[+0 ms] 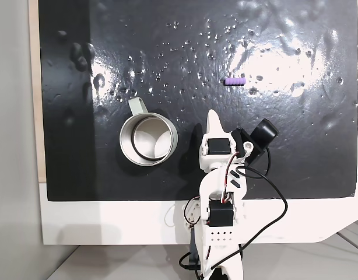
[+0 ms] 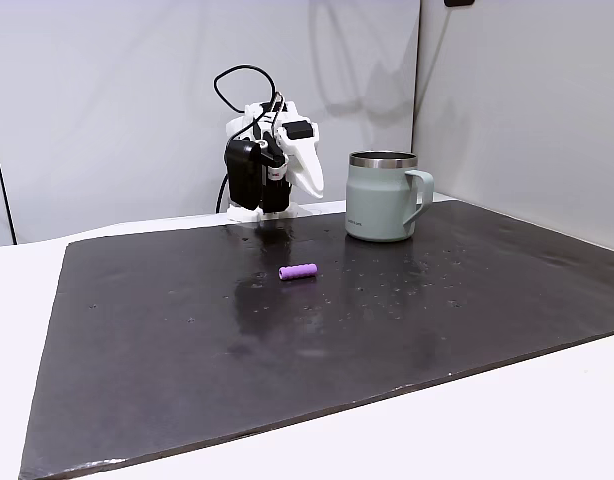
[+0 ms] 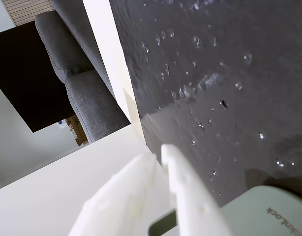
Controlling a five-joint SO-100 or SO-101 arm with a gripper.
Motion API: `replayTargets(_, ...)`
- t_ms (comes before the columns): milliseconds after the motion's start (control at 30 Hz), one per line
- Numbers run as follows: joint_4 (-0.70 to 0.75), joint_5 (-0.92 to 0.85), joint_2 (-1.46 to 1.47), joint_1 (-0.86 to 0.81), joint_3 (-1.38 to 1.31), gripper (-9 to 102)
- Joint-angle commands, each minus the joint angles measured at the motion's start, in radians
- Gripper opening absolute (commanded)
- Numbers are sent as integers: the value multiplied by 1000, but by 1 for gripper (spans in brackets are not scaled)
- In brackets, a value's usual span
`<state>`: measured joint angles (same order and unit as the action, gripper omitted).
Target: Grasp a pengrip and put it in the cup.
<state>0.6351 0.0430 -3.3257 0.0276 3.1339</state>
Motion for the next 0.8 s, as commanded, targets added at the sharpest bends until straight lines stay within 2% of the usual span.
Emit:
replayTargets(0, -2, -41, -12, 51, 55, 0)
replayTargets(467, -3, -43, -12, 46, 38, 0)
replayTargets(667, 89, -48, -11, 23, -138, 0)
replayTargets(767, 153, -58, 84, 32, -285, 0)
